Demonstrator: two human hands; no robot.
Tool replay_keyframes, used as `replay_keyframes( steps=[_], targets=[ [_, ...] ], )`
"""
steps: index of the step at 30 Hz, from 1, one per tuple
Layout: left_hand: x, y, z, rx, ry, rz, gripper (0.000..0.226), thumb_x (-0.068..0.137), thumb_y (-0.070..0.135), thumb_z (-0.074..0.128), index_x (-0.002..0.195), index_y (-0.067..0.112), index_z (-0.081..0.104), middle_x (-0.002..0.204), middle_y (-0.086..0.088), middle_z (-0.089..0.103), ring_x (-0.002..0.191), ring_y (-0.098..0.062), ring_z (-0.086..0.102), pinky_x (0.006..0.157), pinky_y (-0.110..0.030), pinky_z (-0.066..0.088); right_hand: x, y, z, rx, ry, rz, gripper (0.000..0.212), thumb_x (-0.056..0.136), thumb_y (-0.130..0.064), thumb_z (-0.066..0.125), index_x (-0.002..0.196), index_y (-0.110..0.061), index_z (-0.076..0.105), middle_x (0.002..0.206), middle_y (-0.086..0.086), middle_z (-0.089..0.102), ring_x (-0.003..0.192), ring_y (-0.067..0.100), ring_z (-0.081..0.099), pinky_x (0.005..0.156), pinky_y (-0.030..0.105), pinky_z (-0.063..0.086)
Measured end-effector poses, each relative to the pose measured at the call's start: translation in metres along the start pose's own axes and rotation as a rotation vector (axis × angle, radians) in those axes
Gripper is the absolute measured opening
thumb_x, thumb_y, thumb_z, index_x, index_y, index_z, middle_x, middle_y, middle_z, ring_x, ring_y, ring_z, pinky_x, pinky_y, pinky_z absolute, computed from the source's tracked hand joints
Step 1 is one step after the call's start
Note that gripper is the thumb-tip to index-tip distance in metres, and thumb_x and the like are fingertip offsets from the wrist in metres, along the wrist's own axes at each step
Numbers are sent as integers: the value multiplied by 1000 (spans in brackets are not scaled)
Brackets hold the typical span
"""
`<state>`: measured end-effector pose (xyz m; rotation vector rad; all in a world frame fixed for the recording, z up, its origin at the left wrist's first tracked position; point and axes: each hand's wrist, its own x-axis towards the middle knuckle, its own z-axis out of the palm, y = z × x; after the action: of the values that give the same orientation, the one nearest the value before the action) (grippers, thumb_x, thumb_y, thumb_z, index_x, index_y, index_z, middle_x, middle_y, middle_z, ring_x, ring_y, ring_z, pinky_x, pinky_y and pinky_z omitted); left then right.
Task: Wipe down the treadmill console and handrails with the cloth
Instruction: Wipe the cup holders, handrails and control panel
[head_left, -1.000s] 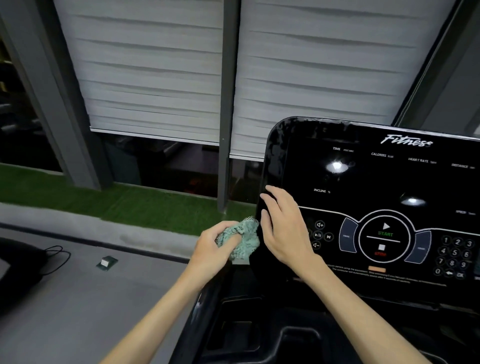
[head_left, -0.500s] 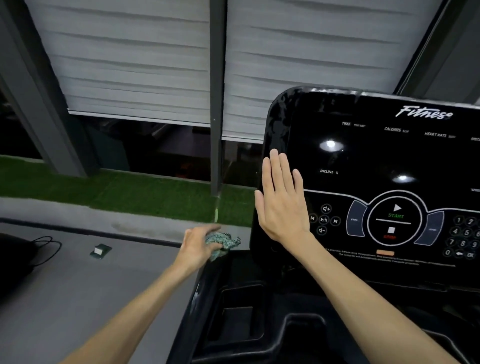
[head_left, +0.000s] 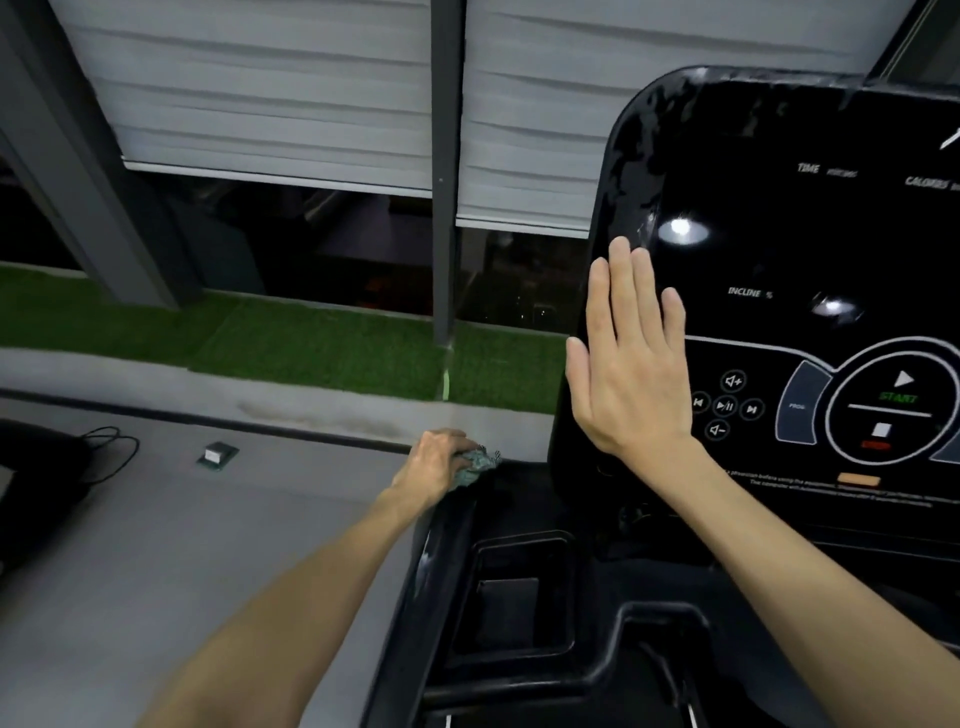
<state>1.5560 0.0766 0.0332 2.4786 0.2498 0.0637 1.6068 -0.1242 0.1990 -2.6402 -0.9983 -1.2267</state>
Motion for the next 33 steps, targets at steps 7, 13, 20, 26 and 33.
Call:
replay_keyframes(
  steps=[7, 13, 20, 26, 33],
  targets=[
    [3, -17, 34, 12, -62, 104, 33, 95, 3, 55, 127, 9, 64, 138, -13, 56, 119, -34, 59, 107, -35, 41, -1, -2, 4, 8, 46, 13, 63, 100, -31, 29, 151, 0, 10, 159, 20, 11, 148, 31, 7, 119, 44, 7],
    [-15, -24, 39, 110, -105, 219, 37, 100, 8, 48, 135, 18, 57, 148, -9, 44, 134, -35, 45, 113, -46, 33, -3, -3, 4, 17, 47, 17, 62, 100, -29, 31, 151, 1, 13, 158, 22, 12, 148, 32, 8, 120, 44, 6],
    [-85, -11, 46, 231, -184, 277, 68, 93, -16, 34, 150, 21, 34, 161, 4, 19, 150, -27, 9, 114, -50, 30, -3, -3, 1, 2, 27, 16, 62, 100, -28, 30, 151, 2, 11, 158, 23, 11, 148, 33, 7, 119, 46, 8],
    [-74, -29, 50, 149, -155, 321, 74, 90, -18, 33, 151, 25, 31, 161, 4, 19, 150, -23, 8, 113, -47, 34, -2, -4, 1, 16, 37, 10, 61, 100, -28, 30, 150, 2, 12, 158, 24, 11, 147, 34, 8, 119, 47, 10],
    [24, -24, 48, 133, -184, 178, 50, 98, -7, 39, 144, 12, 44, 147, -12, 46, 137, -34, 38, 113, -36, 29, -2, -2, 5, 26, 64, -6, 61, 100, -28, 30, 150, 3, 13, 157, 25, 14, 147, 36, 11, 119, 48, 11]
  ],
)
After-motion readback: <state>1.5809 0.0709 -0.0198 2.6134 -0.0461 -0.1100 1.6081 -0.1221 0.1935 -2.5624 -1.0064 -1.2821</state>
